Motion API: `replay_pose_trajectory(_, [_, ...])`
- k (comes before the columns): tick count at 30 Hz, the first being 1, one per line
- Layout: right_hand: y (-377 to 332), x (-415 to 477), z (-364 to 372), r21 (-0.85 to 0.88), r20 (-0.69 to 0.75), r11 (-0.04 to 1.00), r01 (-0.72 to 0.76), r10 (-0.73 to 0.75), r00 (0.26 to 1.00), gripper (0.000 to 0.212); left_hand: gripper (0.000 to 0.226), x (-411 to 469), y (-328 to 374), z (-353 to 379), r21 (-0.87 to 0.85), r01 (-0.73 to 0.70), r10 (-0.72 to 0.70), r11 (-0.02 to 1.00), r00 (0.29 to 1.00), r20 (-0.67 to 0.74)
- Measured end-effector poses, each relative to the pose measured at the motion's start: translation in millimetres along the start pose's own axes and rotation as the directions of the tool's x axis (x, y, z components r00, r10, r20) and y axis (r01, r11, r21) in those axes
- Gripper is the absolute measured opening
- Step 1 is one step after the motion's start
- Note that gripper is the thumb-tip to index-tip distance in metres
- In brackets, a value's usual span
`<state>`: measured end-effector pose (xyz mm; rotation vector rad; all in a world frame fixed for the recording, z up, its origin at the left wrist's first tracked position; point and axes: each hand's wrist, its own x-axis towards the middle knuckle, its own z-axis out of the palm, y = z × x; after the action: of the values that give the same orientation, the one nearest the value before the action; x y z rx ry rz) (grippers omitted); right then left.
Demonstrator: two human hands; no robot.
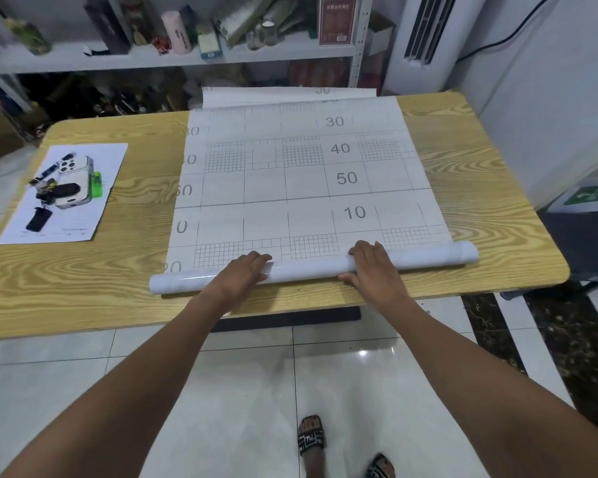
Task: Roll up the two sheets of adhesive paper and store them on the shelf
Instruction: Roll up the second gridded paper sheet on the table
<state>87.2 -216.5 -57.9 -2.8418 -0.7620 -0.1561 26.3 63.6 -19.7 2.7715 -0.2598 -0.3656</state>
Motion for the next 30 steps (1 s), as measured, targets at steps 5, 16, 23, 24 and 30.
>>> replay_pose_trajectory(5, [1.9, -0.2, 5.7, 0.005, 0.035, 1.0, -0.015, 0.015, 0.999, 0.052, 0.043, -5.6, -1.4, 4.6, 0.102, 0.02, -0.013, 0.995, 0.997, -0.072])
replay_pose_trajectory(16, [5.8, 3.3, 9.1, -0.073, 0.002, 0.997, 0.013, -0.013, 1.0, 0.041, 0.048, -1.5, -5.2, 4.7, 0.203, 0.05, -0.036, 0.978, 0.996, -0.076])
replay_pose_trajectory(23, [5.9, 2.4, 5.6, -0.122, 0.041, 0.993, 0.011, -0.006, 0.999, 0.043, 0.045, 0.7, -1.9, -1.8, 0.228, 0.027, -0.019, 0.973, 0.999, -0.037])
replay_pose_trajectory(24, [6.0, 2.3, 5.2, -0.123, 0.038, 0.992, 0.006, -0.002, 0.999, 0.044, 0.045, 0.7, -1.2, -2.1, 0.23, 0.025, -0.017, 0.973, 0.999, -0.034])
replay_pose_trajectory(30, [4.4, 1.6, 0.3, -0.144, 0.023, 0.99, 0.0, 0.003, 1.0, 0.052, 0.042, 1.0, -1.3, -2.3, 0.21, -0.002, 0.01, 0.978, 0.999, -0.038])
